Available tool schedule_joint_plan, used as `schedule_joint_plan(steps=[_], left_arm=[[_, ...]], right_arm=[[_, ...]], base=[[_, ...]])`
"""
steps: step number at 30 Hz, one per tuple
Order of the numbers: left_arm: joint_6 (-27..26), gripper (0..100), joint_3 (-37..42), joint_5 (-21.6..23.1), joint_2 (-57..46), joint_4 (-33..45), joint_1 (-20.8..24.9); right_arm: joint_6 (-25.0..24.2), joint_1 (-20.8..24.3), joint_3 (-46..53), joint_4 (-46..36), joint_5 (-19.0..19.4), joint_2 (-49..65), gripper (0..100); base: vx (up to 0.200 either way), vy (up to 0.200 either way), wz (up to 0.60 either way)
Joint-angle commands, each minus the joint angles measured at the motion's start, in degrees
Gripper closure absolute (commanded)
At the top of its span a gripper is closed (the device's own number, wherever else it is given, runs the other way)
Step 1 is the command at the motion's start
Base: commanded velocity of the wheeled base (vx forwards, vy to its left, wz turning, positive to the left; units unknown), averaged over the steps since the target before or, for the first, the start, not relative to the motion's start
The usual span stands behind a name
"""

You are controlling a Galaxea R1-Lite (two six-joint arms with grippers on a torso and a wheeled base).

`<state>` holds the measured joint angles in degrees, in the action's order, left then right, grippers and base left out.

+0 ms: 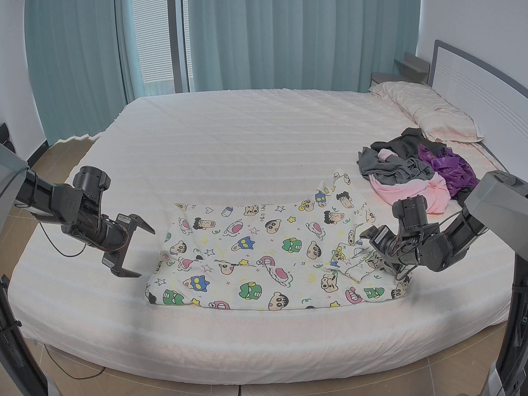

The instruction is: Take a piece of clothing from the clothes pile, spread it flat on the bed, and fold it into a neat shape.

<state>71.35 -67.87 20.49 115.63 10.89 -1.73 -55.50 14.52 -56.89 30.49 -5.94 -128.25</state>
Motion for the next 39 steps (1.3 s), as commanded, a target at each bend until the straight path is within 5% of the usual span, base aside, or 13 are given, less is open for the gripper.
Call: schedule_joint_plan(steps=[1, 5, 6, 19, 39], left_arm=[[0.0, 0, 0.0, 0.0, 0.0, 0.0, 0.3], [0.0, 0, 0.2, 0.0, 0.0, -0.1, 0.5], [0.0, 0, 0.3, 0.0, 0.0, -0.1, 0.5], [0.0, 0, 1.9, 0.0, 0.0, -0.2, 3.1], [0.0, 0, 2.7, -0.1, 0.2, -0.2, 4.9]], right_arm=[[0.2, -0.2, -1.2, 0.0, -0.3, -1.9, 0], [1.0, -0.4, -1.6, -0.3, -1.5, -2.4, 0], [1.5, -0.6, -1.6, -0.4, -1.5, -2.4, 100], [4.4, -0.5, 0.0, -1.3, -4.2, 1.5, 100], [6.6, 3.1, 1.1, -14.8, -4.0, 13.1, 100]], base=[[0.0, 0.0, 0.0], [0.0, 0.0, 0.0], [0.0, 0.0, 0.0], [0.0, 0.0, 0.0], [0.0, 0.0, 0.0]])
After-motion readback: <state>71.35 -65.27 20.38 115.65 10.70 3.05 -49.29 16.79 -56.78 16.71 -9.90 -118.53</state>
